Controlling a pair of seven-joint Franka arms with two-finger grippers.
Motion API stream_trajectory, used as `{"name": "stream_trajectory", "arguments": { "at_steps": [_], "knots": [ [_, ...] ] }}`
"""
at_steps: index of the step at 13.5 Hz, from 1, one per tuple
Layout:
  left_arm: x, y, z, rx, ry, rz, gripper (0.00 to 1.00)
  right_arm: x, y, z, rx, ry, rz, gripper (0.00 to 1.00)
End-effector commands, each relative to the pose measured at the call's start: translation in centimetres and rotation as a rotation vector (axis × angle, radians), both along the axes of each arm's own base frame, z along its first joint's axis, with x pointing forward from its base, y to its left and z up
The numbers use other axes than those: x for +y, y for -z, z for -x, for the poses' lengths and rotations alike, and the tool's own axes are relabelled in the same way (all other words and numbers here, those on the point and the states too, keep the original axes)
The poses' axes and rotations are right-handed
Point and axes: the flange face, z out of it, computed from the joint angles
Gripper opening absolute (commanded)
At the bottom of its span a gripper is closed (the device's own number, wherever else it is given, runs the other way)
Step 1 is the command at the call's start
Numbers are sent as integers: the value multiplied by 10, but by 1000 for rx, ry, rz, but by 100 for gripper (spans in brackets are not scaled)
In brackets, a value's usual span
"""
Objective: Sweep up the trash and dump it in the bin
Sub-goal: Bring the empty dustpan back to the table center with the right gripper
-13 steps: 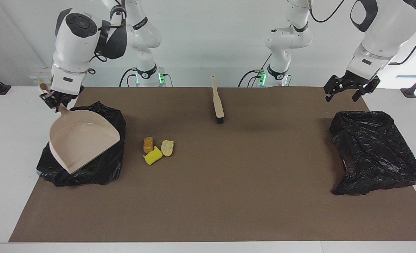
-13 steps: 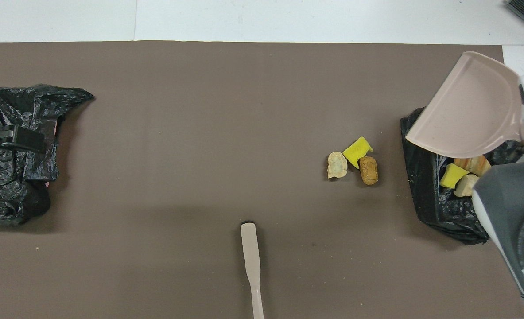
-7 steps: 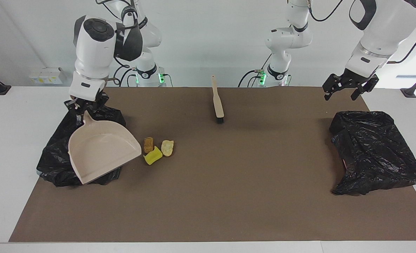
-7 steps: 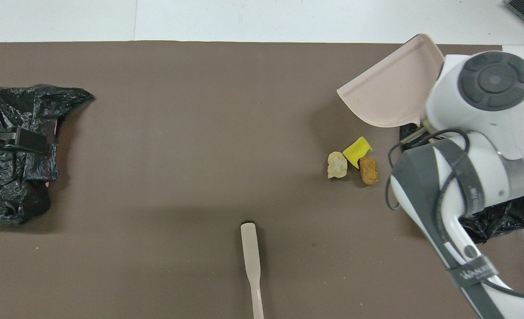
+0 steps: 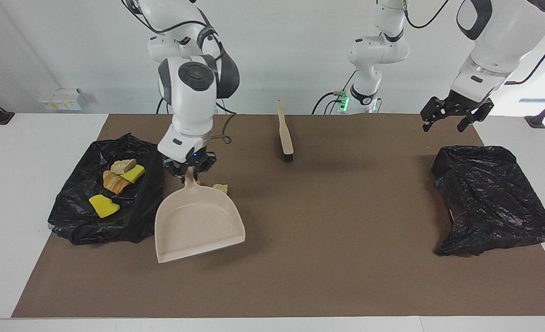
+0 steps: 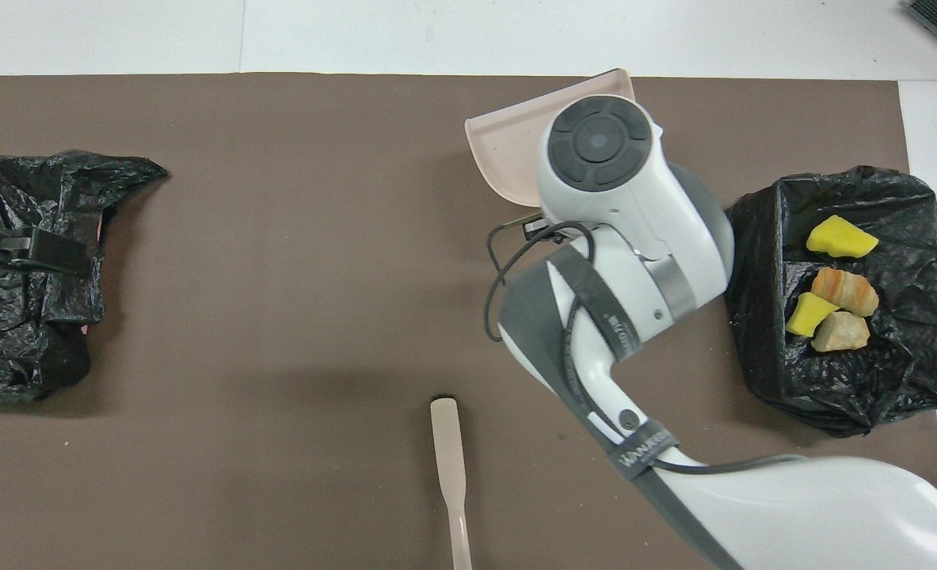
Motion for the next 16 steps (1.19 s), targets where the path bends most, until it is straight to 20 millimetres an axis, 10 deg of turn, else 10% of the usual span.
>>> {"name": "stream_trajectory", "arguments": {
  "at_steps": [1, 5, 10, 16],
  "knots": [
    [-1, 0, 9, 6, 10, 10, 100, 60, 27, -17, 6, 97, -50, 0],
    [3, -16, 9, -24, -8, 10, 100, 117, 51, 10, 50, 172, -120, 0],
    [17, -19, 10, -28, -35, 10, 100, 140, 66, 31, 129, 204, -167, 0],
    [17, -19, 10, -28, -35, 10, 100, 119, 93, 20, 196, 223, -196, 0]
  ]
}}
